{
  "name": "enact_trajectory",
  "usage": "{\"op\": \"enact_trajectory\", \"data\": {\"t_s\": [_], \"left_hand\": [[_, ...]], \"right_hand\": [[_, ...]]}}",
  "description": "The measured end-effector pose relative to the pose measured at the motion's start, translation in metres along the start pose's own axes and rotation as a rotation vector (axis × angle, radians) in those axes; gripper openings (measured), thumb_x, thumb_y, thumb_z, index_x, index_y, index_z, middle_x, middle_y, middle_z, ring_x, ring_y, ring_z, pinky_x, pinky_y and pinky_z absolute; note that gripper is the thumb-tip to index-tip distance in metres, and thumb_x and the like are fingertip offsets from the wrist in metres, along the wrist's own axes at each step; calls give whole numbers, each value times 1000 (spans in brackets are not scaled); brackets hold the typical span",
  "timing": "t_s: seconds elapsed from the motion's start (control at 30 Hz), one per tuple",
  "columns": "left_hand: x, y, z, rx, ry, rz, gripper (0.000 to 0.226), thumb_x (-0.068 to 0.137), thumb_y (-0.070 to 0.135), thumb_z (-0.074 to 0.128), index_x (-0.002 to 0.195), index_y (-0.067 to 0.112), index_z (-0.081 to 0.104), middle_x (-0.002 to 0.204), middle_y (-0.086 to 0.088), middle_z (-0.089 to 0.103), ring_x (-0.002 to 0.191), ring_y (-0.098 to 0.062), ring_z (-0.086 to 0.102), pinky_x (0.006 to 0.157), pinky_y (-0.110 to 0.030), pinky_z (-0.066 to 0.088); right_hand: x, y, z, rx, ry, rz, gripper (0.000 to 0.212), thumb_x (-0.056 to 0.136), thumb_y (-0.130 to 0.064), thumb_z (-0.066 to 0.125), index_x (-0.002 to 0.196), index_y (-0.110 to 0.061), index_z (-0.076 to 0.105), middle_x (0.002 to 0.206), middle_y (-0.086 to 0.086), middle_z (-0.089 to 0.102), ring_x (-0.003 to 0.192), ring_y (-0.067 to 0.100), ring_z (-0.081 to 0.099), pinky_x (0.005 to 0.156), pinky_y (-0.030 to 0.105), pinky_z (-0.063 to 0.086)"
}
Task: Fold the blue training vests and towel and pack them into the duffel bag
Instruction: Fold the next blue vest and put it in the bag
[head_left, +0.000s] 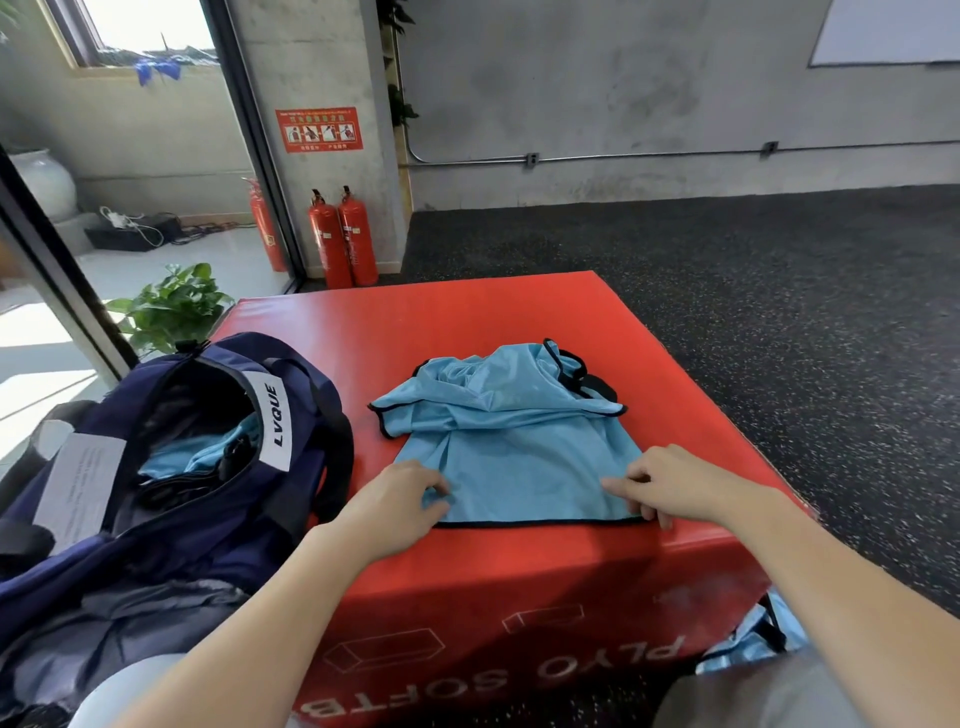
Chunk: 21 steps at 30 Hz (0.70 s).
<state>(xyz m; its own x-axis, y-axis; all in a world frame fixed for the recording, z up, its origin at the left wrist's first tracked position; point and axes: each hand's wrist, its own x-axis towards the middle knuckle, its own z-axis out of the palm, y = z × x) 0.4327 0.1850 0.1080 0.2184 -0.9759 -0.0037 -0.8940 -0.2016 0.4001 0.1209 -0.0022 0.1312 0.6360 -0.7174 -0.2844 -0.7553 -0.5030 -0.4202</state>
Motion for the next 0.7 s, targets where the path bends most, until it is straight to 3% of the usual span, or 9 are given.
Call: {"op": "enact_trajectory", "data": {"t_s": [0.23, 0.33, 0.43, 0.6, 0.7], "left_hand": [[20, 14, -6, 19, 96, -28, 28, 92, 38, 59, 118, 30, 67, 109, 8, 58, 99, -17, 59, 89, -39, 51], [36, 22, -11, -22, 190, -27, 28, 93, 33, 60, 119, 29, 66, 111, 8, 60, 98, -18, 60, 87, -39, 52], [54, 21, -15, -107, 269, -29, 29, 93, 26, 61, 121, 28, 66, 118, 8, 62, 106, -15, 59, 93, -38, 51], [85, 11, -22, -153, 396, -41, 31, 94, 14, 58, 123, 22, 66, 125, 3, 61, 115, -17, 55, 90, -28, 42], [101, -3, -20, -151, 388, -58, 34, 95, 10, 56, 126, 20, 65, 127, -1, 62, 122, -25, 52, 98, -37, 43]], "right_hand": [[18, -24, -6, -21, 260, -69, 42, 92, -58, 59, 67, -24, 66, 62, -6, 69, 57, 11, 64, 65, 39, 58], [34, -42, -10, 32, 352, -127, 25, 92, -52, 62, 79, -32, 66, 74, -11, 68, 68, 8, 63, 69, 40, 56], [55, -57, -11, 79, 404, -208, 12, 94, -40, 65, 92, -29, 69, 88, -15, 65, 82, 2, 61, 78, 35, 55], [96, -66, -10, -14, 463, -239, 20, 96, -34, 62, 111, -23, 68, 111, -6, 63, 106, 17, 59, 92, 41, 48], [112, -70, -11, -60, 421, -204, 29, 94, -34, 65, 120, -22, 65, 121, -3, 62, 112, 20, 58, 96, 45, 47]]}}
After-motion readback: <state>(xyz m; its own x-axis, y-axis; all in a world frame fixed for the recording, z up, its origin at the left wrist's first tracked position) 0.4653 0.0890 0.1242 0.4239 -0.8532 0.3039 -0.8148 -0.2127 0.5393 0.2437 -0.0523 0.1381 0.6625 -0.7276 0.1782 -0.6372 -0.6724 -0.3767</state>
